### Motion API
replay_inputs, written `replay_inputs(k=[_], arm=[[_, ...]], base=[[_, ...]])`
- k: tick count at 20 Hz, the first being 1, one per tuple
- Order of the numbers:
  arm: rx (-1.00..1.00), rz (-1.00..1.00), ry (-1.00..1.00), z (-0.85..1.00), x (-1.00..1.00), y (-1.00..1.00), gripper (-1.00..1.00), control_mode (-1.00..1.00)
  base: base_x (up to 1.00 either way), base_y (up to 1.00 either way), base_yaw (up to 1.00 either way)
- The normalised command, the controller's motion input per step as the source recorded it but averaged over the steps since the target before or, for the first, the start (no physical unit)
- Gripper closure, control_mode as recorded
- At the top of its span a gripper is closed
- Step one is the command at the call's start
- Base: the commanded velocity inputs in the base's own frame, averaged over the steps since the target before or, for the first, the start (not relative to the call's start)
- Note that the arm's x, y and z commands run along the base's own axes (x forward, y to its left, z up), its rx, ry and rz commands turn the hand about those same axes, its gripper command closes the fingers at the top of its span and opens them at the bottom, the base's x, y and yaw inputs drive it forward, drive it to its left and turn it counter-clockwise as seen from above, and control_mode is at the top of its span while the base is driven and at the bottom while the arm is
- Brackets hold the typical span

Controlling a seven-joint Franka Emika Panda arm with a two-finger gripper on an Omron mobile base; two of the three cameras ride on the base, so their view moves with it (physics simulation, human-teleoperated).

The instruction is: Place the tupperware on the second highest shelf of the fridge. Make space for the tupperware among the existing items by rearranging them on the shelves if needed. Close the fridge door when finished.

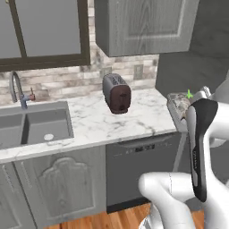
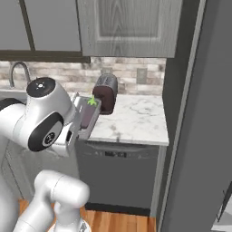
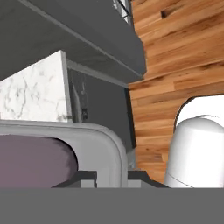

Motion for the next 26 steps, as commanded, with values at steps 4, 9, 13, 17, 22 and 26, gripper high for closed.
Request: replay_inputs(k=[4,9,13,17,22,26], arm=[[0.0,0.0,0.0,0.0,0.0,0.0,1.0,1.0],[0.0,0.0,0.0,0.0,0.0,0.0,1.0,1.0],[0.0,0.0,0.0,0.0,0.0,0.0,1.0,1.0],[0.0,0.0,0.0,0.0,0.0,0.0,1.0,1.0],[0.0,0.0,0.0,0.0,0.0,0.0,1.0,1.0],[0.0,0.0,0.0,0.0,0.0,0.0,1.0,1.0]], base=[[-1.0,0.0,-0.45],[-0.77,-0.14,-0.52],[-0.15,-0.63,-0.39],[0.1,-0.91,-0.2],[0.53,-0.84,-0.01],[0.67,-0.66,0.04]])
